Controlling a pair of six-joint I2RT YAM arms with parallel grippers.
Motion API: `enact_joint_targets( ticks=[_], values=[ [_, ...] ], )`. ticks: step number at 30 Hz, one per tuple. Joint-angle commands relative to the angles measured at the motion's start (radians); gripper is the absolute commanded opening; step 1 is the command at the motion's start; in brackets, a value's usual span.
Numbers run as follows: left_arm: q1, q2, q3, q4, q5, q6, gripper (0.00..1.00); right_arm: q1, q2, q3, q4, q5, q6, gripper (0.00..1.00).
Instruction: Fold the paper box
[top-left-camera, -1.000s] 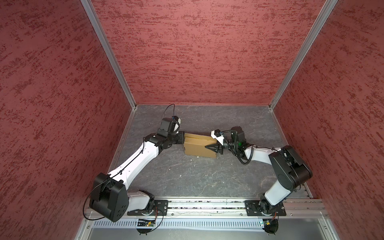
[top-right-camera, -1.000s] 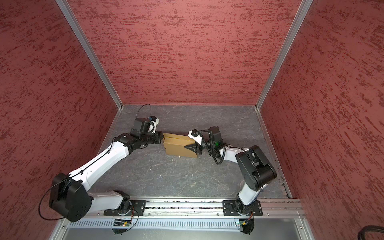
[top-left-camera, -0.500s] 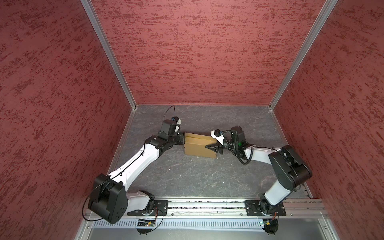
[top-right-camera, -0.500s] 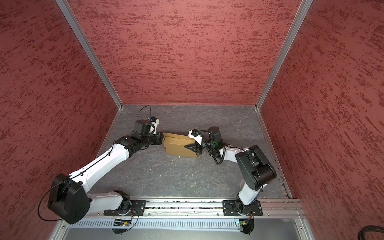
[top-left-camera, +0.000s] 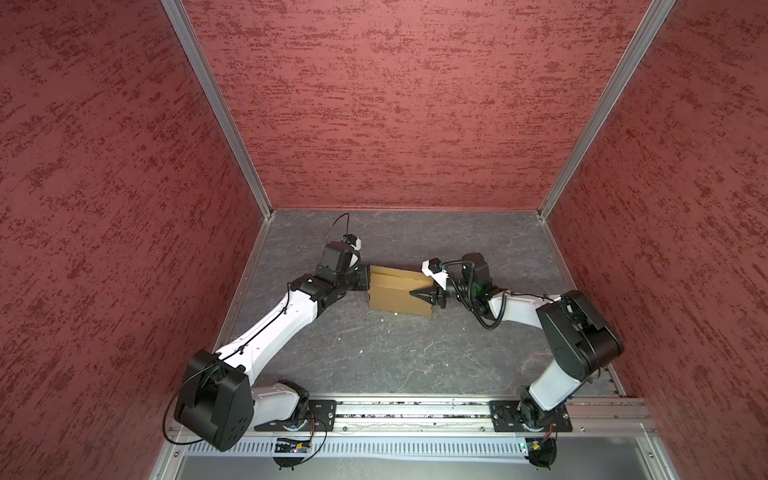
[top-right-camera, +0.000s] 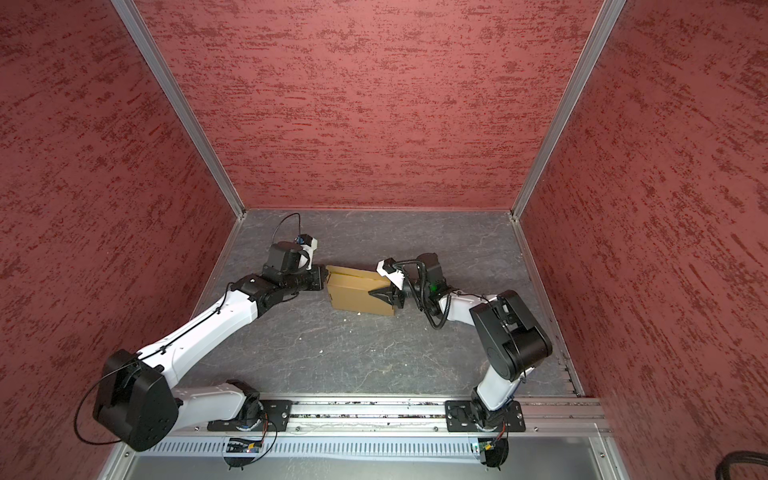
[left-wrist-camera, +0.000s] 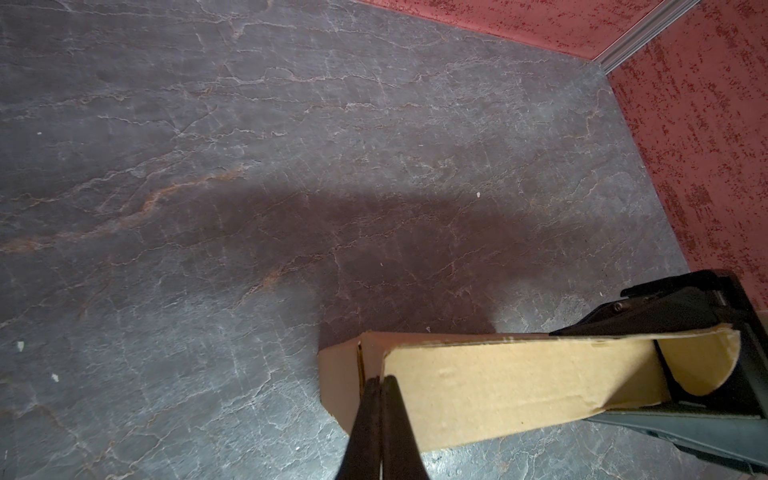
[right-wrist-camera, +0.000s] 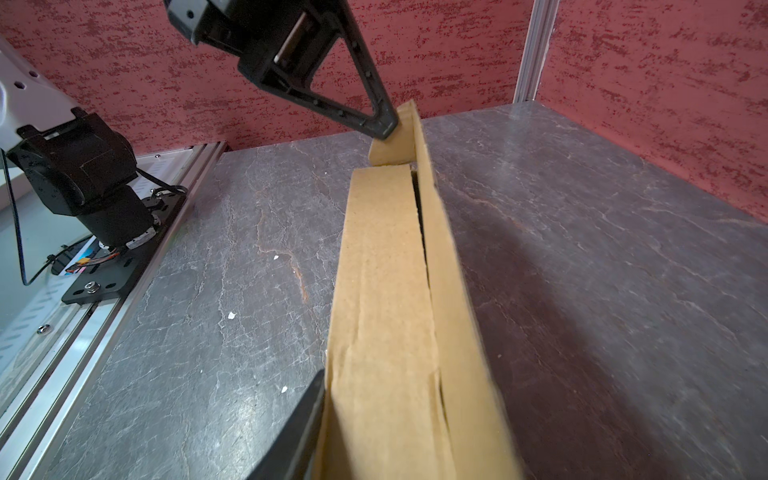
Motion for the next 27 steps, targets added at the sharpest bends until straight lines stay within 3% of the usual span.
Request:
enact_joint_targets(
  ticks=[1,19,27],
  values=[
    [-0.019,-0.011,-0.034,-0.027,0.018,-0.008,0.00,0.009,0.022,0.013,-0.002,0.004,-0.002,0.21],
    [-0.046,-0.032,-0.115,0.056,-0.012,-0.034,0.00,0.009,0.029,0.007,0.027,0.025,0.025,0.22],
    [-0.051,-0.027,-0.129,0.071,-0.032,-0.037,0.00,0.009,0.028,0.009,0.014,0.030,0.025,0.33]
  ],
)
